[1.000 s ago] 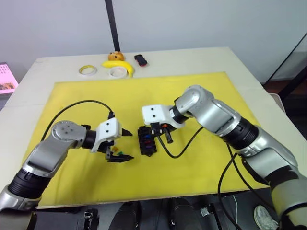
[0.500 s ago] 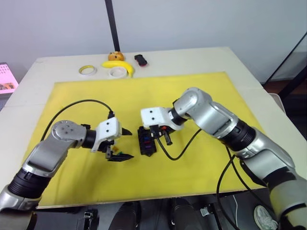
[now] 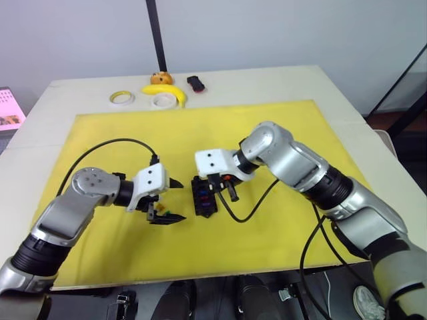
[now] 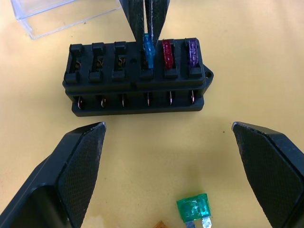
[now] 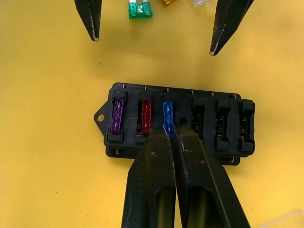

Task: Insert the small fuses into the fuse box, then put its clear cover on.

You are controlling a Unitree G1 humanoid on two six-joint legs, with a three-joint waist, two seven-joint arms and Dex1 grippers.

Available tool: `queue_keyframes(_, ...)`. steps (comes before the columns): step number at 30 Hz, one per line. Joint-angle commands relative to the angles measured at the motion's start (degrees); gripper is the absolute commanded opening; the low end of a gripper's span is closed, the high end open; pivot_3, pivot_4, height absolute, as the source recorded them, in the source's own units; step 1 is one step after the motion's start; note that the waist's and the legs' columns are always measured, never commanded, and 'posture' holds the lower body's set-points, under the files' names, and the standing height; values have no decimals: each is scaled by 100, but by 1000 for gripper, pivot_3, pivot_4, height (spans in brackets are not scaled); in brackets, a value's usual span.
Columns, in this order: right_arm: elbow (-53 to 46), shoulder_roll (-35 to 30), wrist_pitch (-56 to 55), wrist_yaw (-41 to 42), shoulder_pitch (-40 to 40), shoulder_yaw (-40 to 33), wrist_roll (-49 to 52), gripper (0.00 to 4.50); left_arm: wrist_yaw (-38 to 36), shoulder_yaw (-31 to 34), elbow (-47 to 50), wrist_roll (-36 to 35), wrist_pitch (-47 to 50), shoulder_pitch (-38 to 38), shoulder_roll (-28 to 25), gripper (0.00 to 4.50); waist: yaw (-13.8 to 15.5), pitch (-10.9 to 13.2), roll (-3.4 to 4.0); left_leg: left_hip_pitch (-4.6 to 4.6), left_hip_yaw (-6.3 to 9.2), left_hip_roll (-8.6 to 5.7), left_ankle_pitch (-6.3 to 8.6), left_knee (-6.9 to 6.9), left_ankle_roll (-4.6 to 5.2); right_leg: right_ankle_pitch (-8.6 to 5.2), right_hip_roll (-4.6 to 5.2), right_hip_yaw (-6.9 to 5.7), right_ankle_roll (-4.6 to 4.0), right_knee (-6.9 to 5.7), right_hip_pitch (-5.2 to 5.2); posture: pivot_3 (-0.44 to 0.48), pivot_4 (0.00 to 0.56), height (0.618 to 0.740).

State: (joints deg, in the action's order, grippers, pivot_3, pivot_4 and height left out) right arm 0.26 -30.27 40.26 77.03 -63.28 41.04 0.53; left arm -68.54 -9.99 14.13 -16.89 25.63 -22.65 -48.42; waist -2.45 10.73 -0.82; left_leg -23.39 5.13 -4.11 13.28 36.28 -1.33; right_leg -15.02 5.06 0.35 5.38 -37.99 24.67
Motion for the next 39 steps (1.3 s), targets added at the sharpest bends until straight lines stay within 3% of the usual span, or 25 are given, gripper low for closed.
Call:
queue_keyframes(1, 23, 47, -98, 10, -136, -151, -88, 0, -8, 56, 48, 6, -86, -81, -5, 4471, 0, 0, 0, 0, 0, 0, 0, 0, 0, 0, 0, 0, 0, 0, 0, 0, 150, 740)
queue_keyframes(39, 116, 38, -372, 209, 162, 132, -473, 0, 61, 34, 92, 118, -125, -45, 84, 4471, 2, -2, -1, 4, 0, 0, 0, 3, 0, 1, 0, 0, 1, -1, -6, 0, 150, 740)
